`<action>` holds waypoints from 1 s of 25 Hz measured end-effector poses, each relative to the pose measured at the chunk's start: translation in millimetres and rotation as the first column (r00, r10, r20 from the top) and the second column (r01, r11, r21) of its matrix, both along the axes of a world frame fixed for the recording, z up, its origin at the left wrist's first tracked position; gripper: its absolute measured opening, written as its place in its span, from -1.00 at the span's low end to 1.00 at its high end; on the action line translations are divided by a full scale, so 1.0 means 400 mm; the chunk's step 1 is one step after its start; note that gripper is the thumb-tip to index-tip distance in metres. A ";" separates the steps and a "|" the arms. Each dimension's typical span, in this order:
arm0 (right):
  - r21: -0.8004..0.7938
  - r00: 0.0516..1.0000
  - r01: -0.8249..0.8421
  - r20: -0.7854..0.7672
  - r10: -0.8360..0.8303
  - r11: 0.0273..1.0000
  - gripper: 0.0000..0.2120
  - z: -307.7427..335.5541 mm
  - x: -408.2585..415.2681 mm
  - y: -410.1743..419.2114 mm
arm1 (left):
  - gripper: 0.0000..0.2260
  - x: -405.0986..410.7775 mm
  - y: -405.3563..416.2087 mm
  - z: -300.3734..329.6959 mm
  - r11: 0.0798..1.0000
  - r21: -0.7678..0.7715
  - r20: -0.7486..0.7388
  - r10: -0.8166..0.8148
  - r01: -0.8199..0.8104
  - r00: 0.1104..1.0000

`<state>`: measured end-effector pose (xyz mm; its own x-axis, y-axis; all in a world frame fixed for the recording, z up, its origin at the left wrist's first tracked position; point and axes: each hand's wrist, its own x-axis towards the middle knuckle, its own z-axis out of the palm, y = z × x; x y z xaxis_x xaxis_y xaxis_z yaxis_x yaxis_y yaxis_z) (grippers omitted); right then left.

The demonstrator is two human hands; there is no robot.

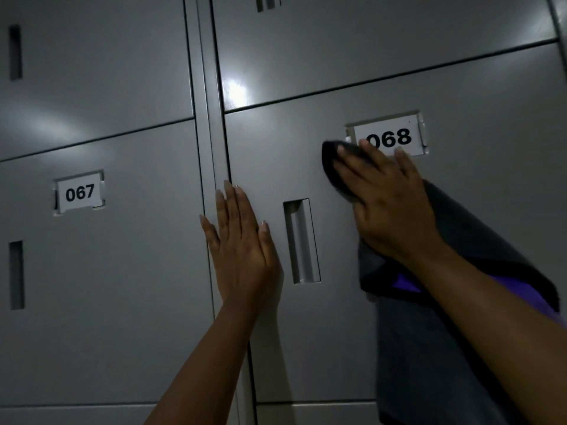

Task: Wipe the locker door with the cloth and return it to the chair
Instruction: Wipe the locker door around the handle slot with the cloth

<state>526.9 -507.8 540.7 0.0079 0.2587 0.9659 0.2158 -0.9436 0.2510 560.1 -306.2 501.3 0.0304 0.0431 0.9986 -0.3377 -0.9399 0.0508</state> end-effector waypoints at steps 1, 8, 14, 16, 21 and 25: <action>0.074 0.999 -0.030 0.027 0.028 0.997 -0.44 0.030 0.006 0.032 | -0.47 0.001 0.000 -0.001 1.000 0.000 -0.002 -0.001 0.001 1.000; -0.218 0.998 0.034 -0.038 -0.043 0.975 -0.44 0.152 0.019 0.222 | -0.48 -0.001 0.003 0.001 1.000 0.003 0.001 0.022 -0.022 1.000; 0.240 0.997 0.072 0.011 -0.077 0.968 -0.38 0.221 -0.006 0.054 | -0.47 0.001 0.006 0.001 1.000 0.007 -0.015 0.028 -0.028 0.999; 0.335 0.992 0.117 0.008 -0.127 0.935 -0.39 0.207 -0.010 -0.019 | -0.47 0.000 0.006 0.002 1.000 0.007 -0.021 0.023 -0.023 1.000; 0.627 0.990 0.097 0.019 -0.139 0.773 -0.39 0.108 -0.008 -0.078 | -0.46 0.002 0.007 0.002 1.000 0.012 -0.027 0.015 -0.015 1.000; 0.499 0.995 -0.007 0.089 -0.043 0.867 -0.39 -0.007 -0.008 -0.054 | -0.46 0.005 0.006 0.004 1.000 0.008 -0.030 0.023 -0.023 0.999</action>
<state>523.8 -529.2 537.8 -0.0892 -0.2563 0.9625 0.1971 -0.9518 -0.2351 562.0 -303.9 503.0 0.0593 0.0363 0.9976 -0.3143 -0.9478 0.0532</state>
